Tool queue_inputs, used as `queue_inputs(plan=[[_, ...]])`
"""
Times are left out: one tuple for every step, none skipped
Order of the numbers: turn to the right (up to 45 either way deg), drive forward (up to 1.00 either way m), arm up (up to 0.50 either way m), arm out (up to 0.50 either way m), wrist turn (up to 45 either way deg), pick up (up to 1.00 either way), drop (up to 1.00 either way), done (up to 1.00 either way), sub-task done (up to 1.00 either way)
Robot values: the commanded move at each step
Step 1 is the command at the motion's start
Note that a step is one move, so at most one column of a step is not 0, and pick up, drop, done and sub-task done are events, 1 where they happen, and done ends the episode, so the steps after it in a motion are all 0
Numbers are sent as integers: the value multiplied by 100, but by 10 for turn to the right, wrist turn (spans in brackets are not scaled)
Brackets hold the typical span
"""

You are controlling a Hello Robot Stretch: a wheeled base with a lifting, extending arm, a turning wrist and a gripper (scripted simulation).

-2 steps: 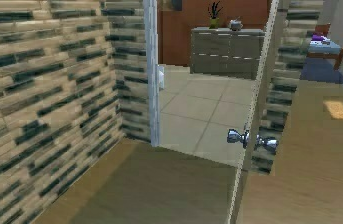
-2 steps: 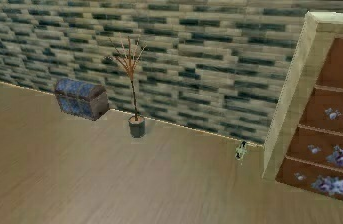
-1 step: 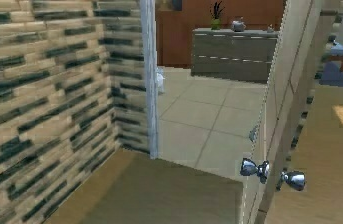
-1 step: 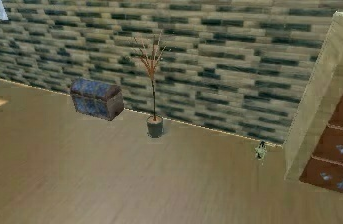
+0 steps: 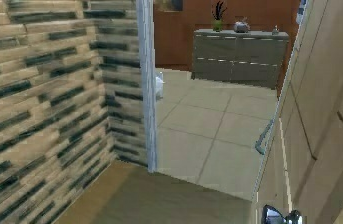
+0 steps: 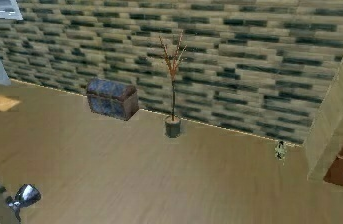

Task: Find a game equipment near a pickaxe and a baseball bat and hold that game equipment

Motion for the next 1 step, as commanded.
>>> queue_inputs(plan=[[-30,0,0,0,0,0,0,0,0]])
